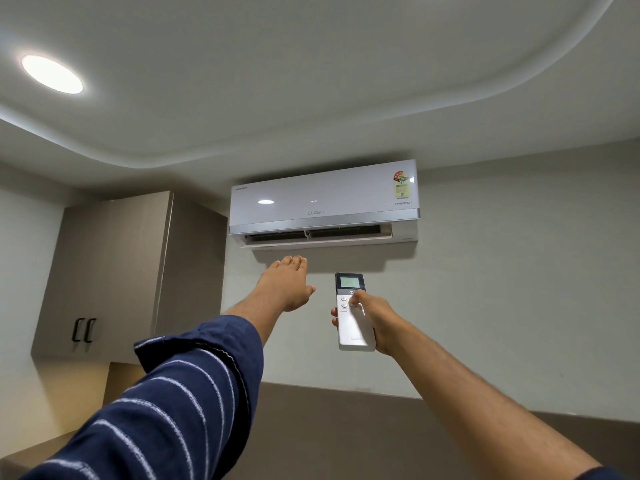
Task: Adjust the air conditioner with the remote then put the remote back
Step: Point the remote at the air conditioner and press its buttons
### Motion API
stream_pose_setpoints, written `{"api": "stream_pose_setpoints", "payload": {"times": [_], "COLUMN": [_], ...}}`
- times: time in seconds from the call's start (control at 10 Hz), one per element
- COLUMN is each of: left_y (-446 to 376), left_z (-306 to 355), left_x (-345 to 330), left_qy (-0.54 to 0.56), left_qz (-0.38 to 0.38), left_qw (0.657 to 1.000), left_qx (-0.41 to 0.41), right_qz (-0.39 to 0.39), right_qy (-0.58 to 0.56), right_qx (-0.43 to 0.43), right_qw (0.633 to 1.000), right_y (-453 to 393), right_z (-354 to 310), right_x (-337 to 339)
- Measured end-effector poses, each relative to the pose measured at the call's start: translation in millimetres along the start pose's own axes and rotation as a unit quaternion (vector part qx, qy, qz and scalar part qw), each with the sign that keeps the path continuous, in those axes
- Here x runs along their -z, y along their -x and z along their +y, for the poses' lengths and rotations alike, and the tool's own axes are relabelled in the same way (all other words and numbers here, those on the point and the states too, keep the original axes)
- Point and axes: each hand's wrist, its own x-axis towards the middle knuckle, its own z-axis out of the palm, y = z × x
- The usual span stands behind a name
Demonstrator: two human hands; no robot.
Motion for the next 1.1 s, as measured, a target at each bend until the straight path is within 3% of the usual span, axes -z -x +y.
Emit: {"api": "stream_pose_setpoints", "payload": {"times": [1.1], "left_y": [3.6], "left_z": [-1.8], "left_x": [-3.8], "left_qy": [-0.002], "left_qz": [-0.006], "left_qw": [1.0], "left_qx": [-0.005], "right_qz": [0.004], "right_qy": [0.007], "right_qx": [-0.032], "right_qw": [0.999], "right_y": [-2.2], "right_z": [5.6], "right_x": [-2.6]}}
